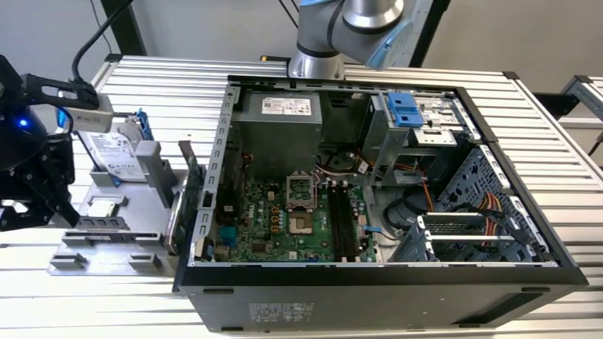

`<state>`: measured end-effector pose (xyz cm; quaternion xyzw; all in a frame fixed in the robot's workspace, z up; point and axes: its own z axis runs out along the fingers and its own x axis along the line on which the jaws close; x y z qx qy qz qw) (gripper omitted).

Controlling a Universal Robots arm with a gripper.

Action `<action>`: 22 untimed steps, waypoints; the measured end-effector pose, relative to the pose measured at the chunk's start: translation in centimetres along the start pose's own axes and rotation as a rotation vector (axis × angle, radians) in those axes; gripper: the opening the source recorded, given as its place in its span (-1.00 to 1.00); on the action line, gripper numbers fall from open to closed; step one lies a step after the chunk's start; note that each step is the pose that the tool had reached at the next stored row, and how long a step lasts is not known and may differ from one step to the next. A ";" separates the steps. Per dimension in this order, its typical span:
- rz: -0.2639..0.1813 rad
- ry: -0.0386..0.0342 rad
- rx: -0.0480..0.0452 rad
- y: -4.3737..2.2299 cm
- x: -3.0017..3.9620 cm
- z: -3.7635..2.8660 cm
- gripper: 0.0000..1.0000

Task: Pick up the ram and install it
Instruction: 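Pick up the ram and move it above insertion slot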

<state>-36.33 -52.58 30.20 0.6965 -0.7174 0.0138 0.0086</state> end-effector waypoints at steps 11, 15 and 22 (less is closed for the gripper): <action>0.000 0.0000 0.0000 -0.01 0.03 -0.88 -1.00; 0.000 0.0000 0.0001 -0.01 0.03 -1.20 -1.00; 0.000 0.0000 0.0000 -0.02 0.05 -1.78 -1.00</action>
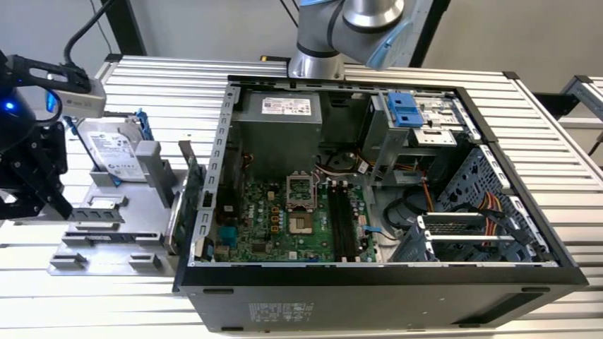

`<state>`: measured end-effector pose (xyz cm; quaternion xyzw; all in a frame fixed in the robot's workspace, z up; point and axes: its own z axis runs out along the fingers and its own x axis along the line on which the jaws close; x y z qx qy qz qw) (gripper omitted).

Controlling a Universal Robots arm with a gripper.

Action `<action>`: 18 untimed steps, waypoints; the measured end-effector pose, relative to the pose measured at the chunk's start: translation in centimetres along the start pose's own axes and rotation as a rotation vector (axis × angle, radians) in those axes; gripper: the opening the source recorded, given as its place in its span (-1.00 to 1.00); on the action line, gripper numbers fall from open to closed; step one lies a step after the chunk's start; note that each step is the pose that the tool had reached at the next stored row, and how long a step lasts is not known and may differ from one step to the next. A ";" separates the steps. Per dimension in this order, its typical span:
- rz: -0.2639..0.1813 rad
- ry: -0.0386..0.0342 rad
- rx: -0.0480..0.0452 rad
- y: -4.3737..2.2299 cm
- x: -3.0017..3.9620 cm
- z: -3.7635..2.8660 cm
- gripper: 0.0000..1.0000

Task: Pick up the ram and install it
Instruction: 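Pick up the ram and move it above insertion slot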

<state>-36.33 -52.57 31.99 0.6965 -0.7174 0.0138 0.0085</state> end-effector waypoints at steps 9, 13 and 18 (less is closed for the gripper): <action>0.000 0.0000 0.0000 0.00 0.02 -0.72 -1.00; 0.000 0.0000 0.0000 -0.01 0.03 -1.00 -1.00; 0.000 0.0001 0.0000 -0.01 0.04 -1.31 -1.00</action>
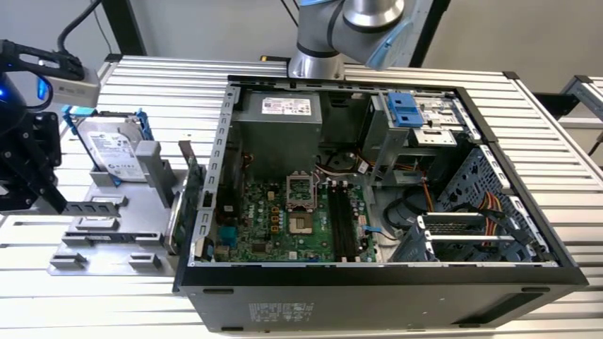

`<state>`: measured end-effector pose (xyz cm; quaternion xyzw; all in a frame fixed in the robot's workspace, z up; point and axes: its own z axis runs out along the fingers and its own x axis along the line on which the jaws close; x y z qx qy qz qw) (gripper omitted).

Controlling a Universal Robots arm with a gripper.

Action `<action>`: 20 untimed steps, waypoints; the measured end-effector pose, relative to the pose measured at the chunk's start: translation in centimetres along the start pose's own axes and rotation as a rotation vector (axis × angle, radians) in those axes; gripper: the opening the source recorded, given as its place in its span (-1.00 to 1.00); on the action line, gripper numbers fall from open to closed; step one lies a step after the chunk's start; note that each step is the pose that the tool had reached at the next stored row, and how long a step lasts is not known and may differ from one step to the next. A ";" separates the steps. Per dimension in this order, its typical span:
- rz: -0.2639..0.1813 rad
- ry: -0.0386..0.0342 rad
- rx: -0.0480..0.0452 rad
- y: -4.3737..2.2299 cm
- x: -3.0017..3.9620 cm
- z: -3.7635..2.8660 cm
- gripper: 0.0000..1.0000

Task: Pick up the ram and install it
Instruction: 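Pick up the ram and move it above insertion slot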

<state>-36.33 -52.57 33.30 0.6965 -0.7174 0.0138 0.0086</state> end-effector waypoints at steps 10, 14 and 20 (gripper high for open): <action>0.000 0.0000 0.0000 0.00 0.02 -0.75 -1.00; 0.000 -0.0001 0.0001 0.00 0.03 -0.98 -1.00; 0.000 -0.0001 0.0001 -0.01 0.03 -1.14 -1.00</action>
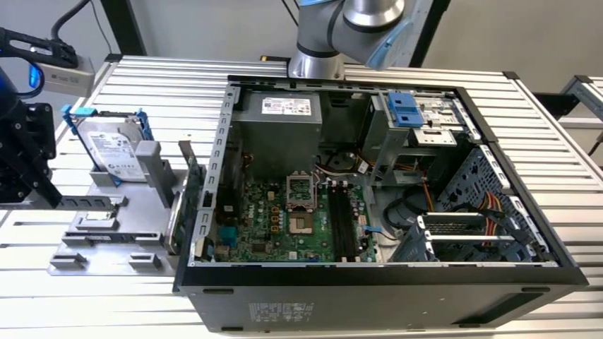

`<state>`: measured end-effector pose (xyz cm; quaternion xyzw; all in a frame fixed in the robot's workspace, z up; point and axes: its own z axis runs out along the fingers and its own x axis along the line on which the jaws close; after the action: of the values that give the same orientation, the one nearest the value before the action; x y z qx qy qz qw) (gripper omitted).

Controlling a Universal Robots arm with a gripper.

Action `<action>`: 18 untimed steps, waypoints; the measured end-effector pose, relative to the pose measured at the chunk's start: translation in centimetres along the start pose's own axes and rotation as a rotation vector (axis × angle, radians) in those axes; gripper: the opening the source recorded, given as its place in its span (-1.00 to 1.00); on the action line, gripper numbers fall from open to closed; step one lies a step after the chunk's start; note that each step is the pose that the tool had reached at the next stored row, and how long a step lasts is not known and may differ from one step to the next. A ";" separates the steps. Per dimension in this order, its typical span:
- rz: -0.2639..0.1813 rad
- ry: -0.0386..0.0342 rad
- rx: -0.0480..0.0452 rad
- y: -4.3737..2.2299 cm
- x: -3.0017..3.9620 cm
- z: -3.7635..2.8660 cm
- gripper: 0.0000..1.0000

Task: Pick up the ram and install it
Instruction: 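Pick up the ram and move it above insertion slot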

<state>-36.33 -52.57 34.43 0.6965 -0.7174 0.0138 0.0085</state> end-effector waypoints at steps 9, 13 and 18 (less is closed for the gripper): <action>0.000 0.0000 0.0000 -0.01 0.02 -0.34 -1.00; 0.000 -0.0001 0.0001 0.00 0.01 -0.51 -1.00; 0.000 0.0000 0.0001 -0.02 0.03 -0.59 -1.00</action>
<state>-36.32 -52.58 35.03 0.6966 -0.7173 0.0138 0.0085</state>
